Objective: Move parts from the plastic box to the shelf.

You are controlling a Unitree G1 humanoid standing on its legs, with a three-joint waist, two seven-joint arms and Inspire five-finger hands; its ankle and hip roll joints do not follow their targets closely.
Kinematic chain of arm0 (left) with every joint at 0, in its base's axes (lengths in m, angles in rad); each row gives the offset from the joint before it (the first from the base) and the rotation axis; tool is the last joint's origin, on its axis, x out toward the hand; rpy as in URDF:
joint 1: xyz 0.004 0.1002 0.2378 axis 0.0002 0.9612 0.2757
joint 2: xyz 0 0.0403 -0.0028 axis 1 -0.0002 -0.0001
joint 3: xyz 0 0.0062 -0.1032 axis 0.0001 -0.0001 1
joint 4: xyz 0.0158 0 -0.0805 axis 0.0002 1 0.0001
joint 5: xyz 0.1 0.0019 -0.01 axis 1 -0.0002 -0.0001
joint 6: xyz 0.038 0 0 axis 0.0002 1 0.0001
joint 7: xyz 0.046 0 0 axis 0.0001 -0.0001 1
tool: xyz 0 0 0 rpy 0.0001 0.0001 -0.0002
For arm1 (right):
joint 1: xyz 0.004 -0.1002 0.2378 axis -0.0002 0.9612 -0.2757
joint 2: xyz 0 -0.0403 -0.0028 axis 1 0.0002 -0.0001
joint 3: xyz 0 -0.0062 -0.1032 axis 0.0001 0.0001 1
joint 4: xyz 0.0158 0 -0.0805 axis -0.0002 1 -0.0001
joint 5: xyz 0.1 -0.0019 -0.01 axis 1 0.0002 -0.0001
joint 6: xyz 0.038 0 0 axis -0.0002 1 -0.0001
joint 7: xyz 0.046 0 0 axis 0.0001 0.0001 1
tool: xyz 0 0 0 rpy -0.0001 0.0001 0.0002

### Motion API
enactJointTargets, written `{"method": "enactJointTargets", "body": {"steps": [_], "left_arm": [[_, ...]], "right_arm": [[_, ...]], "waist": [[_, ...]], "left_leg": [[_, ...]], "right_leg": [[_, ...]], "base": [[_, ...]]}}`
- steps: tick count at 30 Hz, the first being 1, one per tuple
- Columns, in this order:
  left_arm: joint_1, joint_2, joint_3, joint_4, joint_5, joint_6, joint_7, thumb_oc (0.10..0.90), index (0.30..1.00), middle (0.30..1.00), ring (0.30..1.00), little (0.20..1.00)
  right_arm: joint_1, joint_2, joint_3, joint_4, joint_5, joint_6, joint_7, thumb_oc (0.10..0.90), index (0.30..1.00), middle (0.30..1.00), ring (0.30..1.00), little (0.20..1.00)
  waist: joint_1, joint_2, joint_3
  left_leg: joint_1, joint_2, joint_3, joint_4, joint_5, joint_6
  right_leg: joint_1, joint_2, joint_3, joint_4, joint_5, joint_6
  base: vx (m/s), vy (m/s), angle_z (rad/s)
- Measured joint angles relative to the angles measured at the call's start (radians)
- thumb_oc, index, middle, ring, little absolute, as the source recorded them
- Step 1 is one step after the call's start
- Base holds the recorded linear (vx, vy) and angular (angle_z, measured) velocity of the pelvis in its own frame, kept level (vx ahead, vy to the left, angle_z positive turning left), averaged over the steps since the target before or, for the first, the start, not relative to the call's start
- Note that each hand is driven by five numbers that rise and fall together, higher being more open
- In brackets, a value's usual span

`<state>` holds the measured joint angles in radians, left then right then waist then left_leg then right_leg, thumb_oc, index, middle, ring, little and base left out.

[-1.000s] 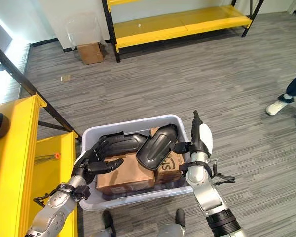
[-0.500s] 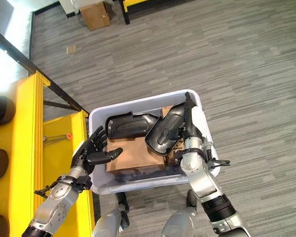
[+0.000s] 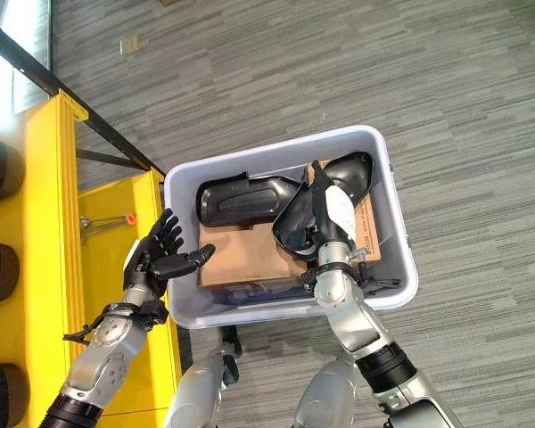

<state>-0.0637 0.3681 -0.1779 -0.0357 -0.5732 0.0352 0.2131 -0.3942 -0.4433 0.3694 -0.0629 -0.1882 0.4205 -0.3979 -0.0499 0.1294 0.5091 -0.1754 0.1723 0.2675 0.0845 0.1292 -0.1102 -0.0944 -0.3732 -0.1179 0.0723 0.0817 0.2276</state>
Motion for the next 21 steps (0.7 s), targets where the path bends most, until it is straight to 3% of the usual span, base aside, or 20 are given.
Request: {"method": "enactJointTargets", "body": {"steps": [4,9,11,13,15,16,17,18,20,21], "left_arm": [[0.009,0.0,0.013,0.0,0.0,0.0,-0.008,0.9,1.0,1.0,1.0,1.0],[0.002,0.002,0.014,0.033,0.04,0.001,-0.038,0.9,1.0,1.0,1.0,1.0],[-0.006,0.004,0.013,0.048,0.041,0.001,-0.052,0.9,1.0,1.0,1.0,1.0],[-0.035,0.008,-0.007,0.075,0.047,0.003,-0.058,0.9,1.0,1.0,1.0,1.0],[-0.048,0.009,-0.02,0.111,0.048,0.004,-0.051,0.9,1.0,1.0,1.0,1.0],[-0.037,0.01,-0.015,0.131,0.048,0.004,-0.044,0.9,1.0,1.0,1.0,1.0],[-0.021,0.006,0.001,0.147,0.048,0.006,-0.043,0.9,1.0,1.0,1.0,1.0],[-0.004,0.002,0.011,0.155,0.048,0.009,-0.041,0.9,1.0,1.0,1.0,1.0],[0.03,0.004,0.016,0.137,0.048,0.009,-0.032,0.9,1.0,1.0,1.0,1.0],[0.04,0.002,0.021,0.133,0.048,0.009,-0.026,0.9,1.0,1.0,1.0,1.0]], "right_arm": [[0.001,-0.007,-0.003,0.0,-0.013,0.003,0.01,0.9,1.0,1.0,1.0,1.0],[0.009,0.007,-0.001,0.0,-0.02,0.002,0.021,0.9,1.0,1.0,1.0,1.0],[0.016,0.009,-0.003,0.0,-0.023,0.001,0.021,0.9,1.0,1.0,1.0,1.0],[0.048,0.015,-0.027,0.0,-0.022,0.003,0.021,0.9,1.0,1.0,1.0,1.0],[0.061,0.036,-0.041,0.001,-0.022,0.004,0.02,0.9,1.0,1.0,1.0,1.0],[0.06,0.051,-0.034,-0.003,-0.022,0.003,0.028,0.9,1.0,1.0,1.0,1.0],[0.06,0.054,-0.024,-0.004,-0.018,0.005,0.042,0.9,1.0,1.0,1.0,1.0],[0.07,0.053,-0.02,-0.005,-0.017,0.006,0.053,0.9,1.0,1.0,1.0,1.0],[0.098,0.047,-0.022,-0.018,-0.016,0.018,0.061,0.9,1.0,1.0,1.0,1.0],[0.101,0.039,-0.021,-0.029,-0.016,0.023,0.066,0.9,1.0,1.0,1.0,1.0]], "waist": [[-0.004,-0.022,-0.003],[-0.003,-0.092,-0.031],[-0.004,-0.114,-0.046],[-0.008,-0.143,-0.065],[-0.015,-0.145,-0.067],[-0.013,-0.149,-0.069],[-0.001,-0.154,-0.072],[-0.005,-0.148,-0.075],[-0.015,-0.148,-0.104],[0.003,-0.15,-0.109]], "left_leg": [[0.013,0.002,-0.001,0.0,-0.008,0.001],[0.014,0.006,0.0,0.052,-0.037,0.005],[-0.007,0.016,0.002,0.106,-0.066,0.009],[-0.038,0.017,0.007,0.189,-0.113,0.026],[-0.043,0.025,0.024,0.237,-0.158,0.042],[-0.023,0.034,0.077,0.24,-0.176,0.059],[0.013,0.039,0.128,0.202,-0.178,0.066],[0.031,0.057,0.144,0.179,-0.178,0.07],[0.038,0.054,0.157,0.147,-0.175,0.072],[0.053,0.055,0.166,0.117,-0.152,0.074]], "right_leg": [[0.012,0.003,0.004,0.0,-0.001,-0.001],[0.032,0.0,0.011,0.004,0.001,-0.011],[0.034,0.001,0.012,0.004,-0.004,-0.053],[0.033,-0.004,0.013,0.0,0.006,-0.132],[0.017,-0.005,-0.013,0.0,0.098,-0.167],[-0.016,0.004,-0.067,-0.018,0.229,-0.206],[-0.044,0.011,-0.111,-0.027,0.308,-0.206],[-0.055,0.032,-0.122,0.019,0.246,-0.176],[-0.071,0.119,-0.173,0.193,0.031,-0.125],[-0.073,0.158,-0.182,0.239,-0.059,-0.142]], "base": [[0.07,0.068,-0.02],[0.06,0.184,-0.01],[0.06,0.211,-0.04],[0.06,0.224,-0.1],[0.01,0.236,-0.63],[-0.01,0.194,-1.43],[-0.03,0.187,-1.5],[-0.03,0.127,-0.97],[-0.04,0.14,-0.45],[0.04,0.113,-0.46]]}}
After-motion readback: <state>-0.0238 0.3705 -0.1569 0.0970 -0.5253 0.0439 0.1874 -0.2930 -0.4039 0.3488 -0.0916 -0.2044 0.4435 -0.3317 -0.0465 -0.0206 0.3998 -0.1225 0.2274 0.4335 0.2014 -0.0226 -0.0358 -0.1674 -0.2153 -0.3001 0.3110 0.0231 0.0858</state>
